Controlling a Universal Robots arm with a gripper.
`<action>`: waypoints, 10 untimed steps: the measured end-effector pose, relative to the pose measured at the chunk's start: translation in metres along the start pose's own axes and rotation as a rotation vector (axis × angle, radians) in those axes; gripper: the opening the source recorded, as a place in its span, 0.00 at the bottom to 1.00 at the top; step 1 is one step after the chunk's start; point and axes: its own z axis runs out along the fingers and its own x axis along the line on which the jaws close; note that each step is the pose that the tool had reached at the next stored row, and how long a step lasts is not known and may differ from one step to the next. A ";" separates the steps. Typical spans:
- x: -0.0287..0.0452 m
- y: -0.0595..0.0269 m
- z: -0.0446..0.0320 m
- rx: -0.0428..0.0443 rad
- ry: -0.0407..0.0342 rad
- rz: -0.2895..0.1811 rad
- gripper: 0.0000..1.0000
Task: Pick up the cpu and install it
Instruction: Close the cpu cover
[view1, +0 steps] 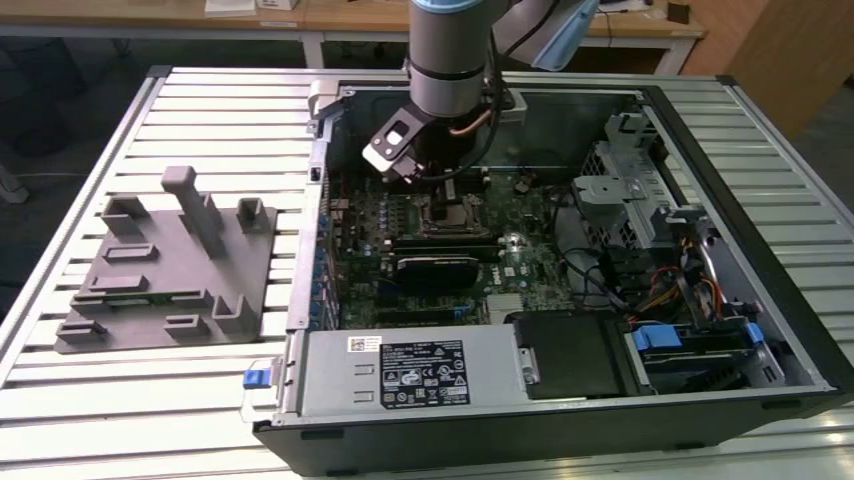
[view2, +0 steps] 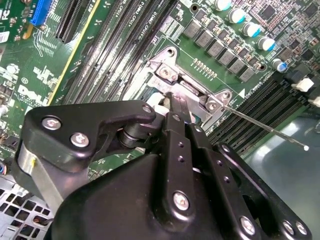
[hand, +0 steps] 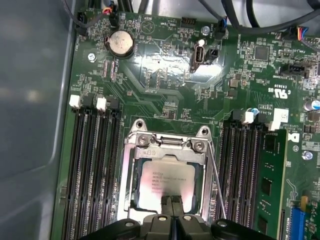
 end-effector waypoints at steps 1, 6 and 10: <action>0.0000 0.0001 -0.0011 -0.0001 0.0001 0.000 0.11; -0.0003 0.0003 -0.0086 -0.0001 0.0000 0.000 0.11; -0.0006 0.0039 -0.0085 0.0011 0.0002 0.000 0.11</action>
